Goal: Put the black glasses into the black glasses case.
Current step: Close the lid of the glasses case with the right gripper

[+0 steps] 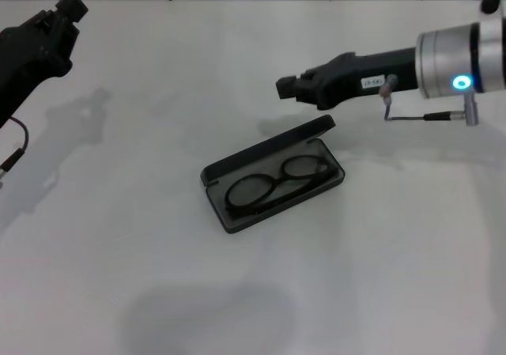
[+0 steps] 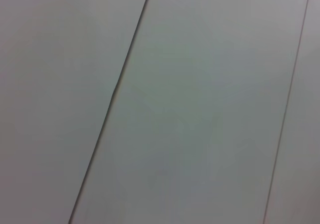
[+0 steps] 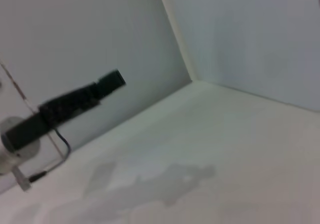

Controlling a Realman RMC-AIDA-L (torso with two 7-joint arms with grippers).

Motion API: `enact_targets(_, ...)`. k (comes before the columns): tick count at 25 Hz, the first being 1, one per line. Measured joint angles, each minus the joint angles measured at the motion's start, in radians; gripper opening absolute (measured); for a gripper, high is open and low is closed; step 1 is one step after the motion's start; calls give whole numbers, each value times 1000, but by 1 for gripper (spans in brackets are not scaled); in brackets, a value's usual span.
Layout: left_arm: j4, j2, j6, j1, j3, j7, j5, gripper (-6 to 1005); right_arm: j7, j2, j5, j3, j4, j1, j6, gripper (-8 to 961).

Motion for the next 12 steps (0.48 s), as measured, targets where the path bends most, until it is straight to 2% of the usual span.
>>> enact_targets(1,0,0,0,0,0,0,0,40,1,1,3,-24,-1,-3,24,22)
enact_targets(7,0,-2,-4,-1,0,0,0,40,-58,3,109,-167,-14,-51,152,22)
enact_targets(12,-7,-2,-7,-2,0,0,0,41,-113,4,178,-219,-15,-77,184,21)
